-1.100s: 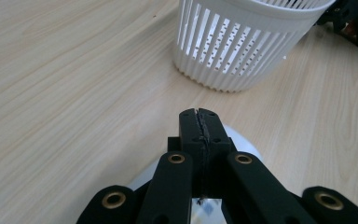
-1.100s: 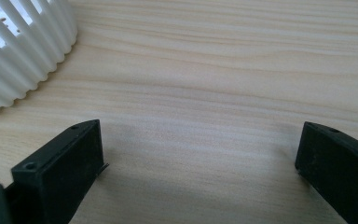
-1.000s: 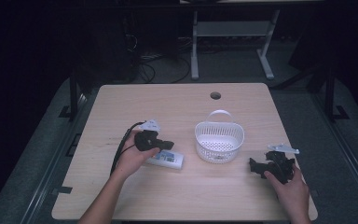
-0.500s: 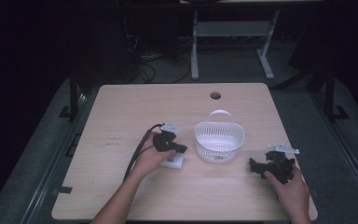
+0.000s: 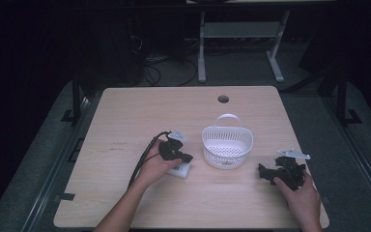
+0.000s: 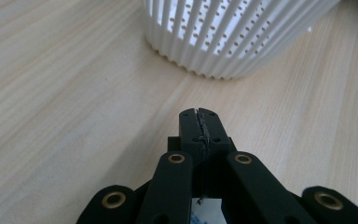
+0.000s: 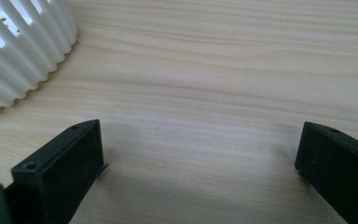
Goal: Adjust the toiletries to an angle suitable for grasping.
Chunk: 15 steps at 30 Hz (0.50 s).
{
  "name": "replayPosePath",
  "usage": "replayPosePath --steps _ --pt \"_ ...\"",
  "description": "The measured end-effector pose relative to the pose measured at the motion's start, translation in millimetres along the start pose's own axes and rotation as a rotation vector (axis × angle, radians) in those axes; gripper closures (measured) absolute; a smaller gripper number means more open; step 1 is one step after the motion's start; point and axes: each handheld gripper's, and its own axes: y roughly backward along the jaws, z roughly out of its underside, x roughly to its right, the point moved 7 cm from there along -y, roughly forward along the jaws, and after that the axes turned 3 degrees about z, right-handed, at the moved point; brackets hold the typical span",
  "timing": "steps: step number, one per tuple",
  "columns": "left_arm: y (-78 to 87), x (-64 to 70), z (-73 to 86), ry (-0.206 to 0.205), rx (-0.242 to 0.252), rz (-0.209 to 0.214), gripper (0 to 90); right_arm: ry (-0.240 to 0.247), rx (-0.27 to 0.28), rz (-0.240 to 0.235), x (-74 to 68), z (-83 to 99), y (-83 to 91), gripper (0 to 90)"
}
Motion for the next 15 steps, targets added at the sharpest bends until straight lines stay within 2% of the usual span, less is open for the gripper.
replayPosePath --steps 9,15 --pt "3.9 11.9 8.6 -0.017 -0.028 0.019 90.0 0.0 0.0 0.0 0.0 0.0 0.0 0.4" --pt "5.8 17.4 14.6 -0.01 -0.03 0.029 90.0 0.0 0.0 0.0 0.0 0.0 0.0 0.4"
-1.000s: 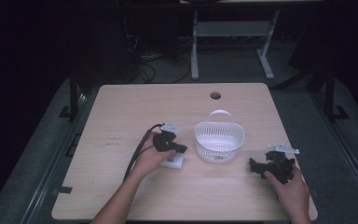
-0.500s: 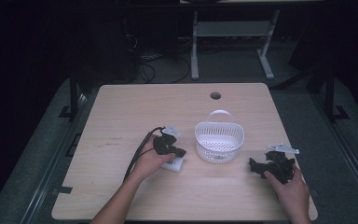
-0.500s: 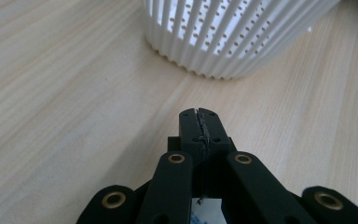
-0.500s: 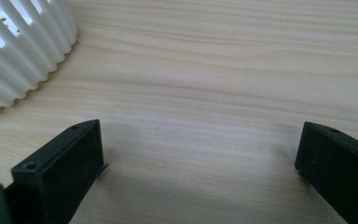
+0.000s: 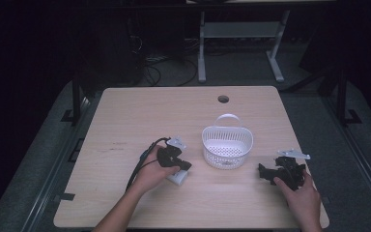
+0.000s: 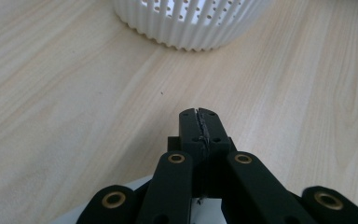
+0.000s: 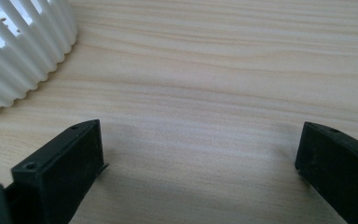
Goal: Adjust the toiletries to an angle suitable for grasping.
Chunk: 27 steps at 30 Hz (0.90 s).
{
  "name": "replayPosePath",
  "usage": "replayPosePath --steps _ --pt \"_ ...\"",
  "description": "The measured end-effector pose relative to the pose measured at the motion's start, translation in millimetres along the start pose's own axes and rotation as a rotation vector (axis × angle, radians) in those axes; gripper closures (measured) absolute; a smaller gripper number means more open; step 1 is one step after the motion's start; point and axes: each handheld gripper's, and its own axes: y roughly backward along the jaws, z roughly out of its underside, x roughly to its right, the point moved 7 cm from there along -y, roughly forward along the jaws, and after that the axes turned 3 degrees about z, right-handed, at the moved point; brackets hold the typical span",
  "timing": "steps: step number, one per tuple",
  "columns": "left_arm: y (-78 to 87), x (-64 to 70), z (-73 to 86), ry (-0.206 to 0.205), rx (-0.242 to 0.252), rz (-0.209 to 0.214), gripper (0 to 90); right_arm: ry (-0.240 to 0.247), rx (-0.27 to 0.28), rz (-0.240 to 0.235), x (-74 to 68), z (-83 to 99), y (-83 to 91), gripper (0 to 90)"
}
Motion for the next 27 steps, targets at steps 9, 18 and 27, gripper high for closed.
replayPosePath --steps 9,18,27 --pt "7.5 8.4 11.2 -0.006 -0.004 0.011 90.0 0.0 0.0 0.0 0.0 0.0 0.0 0.4" --pt "18.5 13.2 21.9 -0.007 0.004 0.01 90.0 0.0 0.0 0.0 0.0 0.0 0.0 0.4" --pt "29.1 16.4 35.8 0.0 0.001 0.005 90.0 0.0 0.0 0.0 -0.1 0.0 0.0 0.4"
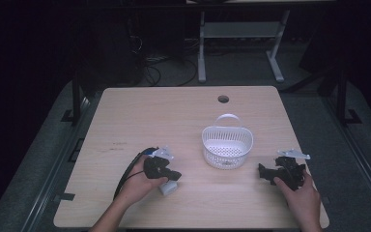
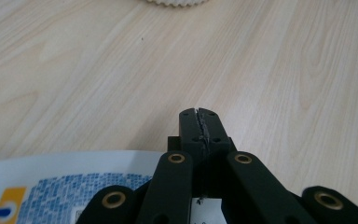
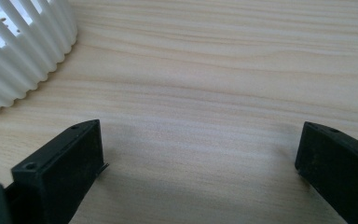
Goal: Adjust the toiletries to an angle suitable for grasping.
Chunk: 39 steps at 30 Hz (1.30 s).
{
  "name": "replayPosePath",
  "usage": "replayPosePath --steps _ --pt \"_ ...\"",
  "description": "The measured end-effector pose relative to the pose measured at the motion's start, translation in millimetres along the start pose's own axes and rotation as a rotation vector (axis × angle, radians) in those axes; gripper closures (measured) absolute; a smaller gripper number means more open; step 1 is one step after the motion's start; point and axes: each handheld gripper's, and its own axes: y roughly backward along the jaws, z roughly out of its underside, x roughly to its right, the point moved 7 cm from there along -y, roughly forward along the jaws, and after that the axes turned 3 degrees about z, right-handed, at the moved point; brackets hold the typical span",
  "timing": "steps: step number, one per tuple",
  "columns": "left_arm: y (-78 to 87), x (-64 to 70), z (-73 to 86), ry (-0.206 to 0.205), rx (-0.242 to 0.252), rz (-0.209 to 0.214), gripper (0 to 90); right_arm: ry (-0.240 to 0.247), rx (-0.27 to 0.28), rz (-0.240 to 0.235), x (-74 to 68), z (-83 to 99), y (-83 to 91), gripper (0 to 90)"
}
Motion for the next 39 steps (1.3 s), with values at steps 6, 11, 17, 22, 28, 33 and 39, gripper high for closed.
replayPosePath --steps 6,11,17,22,28,33,39 --pt "10.1 -0.1 10.8 0.013 0.002 -0.011 90.0 0.0 0.0 0.0 0.0 0.0 0.0 0.4" --pt "14.5 1.4 18.4 0.016 0.001 -0.016 90.0 0.0 0.0 0.0 0.0 0.0 0.0 0.4" --pt "19.4 1.5 26.5 0.012 -0.016 -0.03 90.0 0.0 0.0 0.0 0.0 0.0 0.0 0.4" --pt "24.8 2.1 33.6 0.02 -0.011 -0.041 90.0 0.0 0.0 0.0 0.0 0.0 0.0 0.4" --pt "33.9 -0.2 43.1 0.034 -0.002 -0.056 90.0 0.001 0.0 0.0 0.0 0.0 0.0 0.4" --pt "40.8 -4.4 49.2 0.049 0.009 -0.078 90.0 0.0 0.0 0.0 0.0 0.0 0.0 0.4" --pt "52.5 -10.4 57.1 0.057 0.006 -0.124 90.0 0.0 0.0 0.0 0.0 0.0 0.0 0.4"
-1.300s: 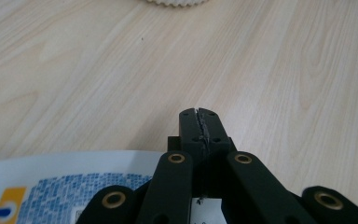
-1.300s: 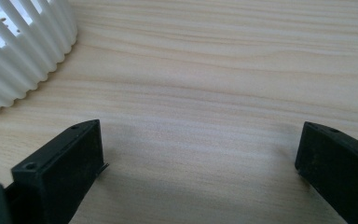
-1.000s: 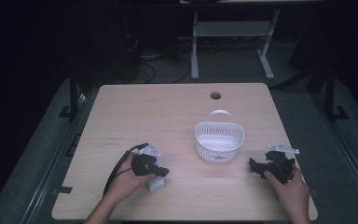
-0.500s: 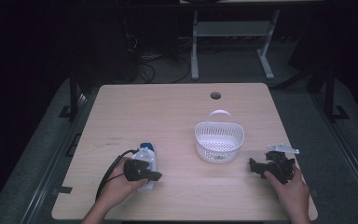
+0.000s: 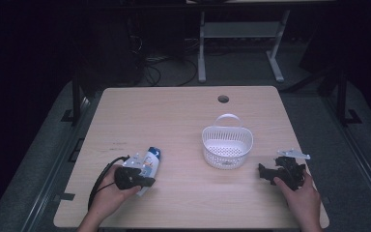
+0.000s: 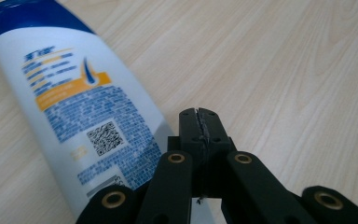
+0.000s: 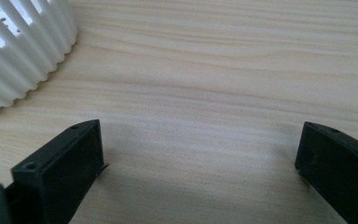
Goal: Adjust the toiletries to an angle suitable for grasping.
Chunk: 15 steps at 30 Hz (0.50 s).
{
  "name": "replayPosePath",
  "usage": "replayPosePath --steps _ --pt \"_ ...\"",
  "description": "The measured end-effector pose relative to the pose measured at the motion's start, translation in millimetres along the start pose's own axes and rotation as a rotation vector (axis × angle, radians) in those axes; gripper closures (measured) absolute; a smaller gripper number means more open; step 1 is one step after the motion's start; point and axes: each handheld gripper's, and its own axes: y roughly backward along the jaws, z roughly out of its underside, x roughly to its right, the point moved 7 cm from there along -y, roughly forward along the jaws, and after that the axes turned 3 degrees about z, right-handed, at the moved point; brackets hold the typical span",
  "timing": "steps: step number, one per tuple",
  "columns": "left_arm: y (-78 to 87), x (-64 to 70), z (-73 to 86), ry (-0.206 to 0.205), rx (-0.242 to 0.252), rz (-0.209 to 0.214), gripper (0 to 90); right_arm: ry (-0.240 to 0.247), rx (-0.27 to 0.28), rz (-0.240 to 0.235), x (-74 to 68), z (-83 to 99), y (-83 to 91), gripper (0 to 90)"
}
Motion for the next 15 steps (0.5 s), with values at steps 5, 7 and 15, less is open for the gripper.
replayPosePath --steps 5,7,15 --pt "5.8 -7.5 3.4 0.02 0.013 -0.014 90.0 0.0 0.0 0.0 0.0 0.0 0.0 0.4" --pt "6.8 -7.5 3.8 0.014 0.011 -0.015 90.0 0.0 0.0 0.0 0.0 0.0 0.0 0.4" --pt "7.1 -2.7 -1.2 0.001 0.031 0.012 87.2 0.0 0.0 0.0 0.0 0.0 0.0 0.4"
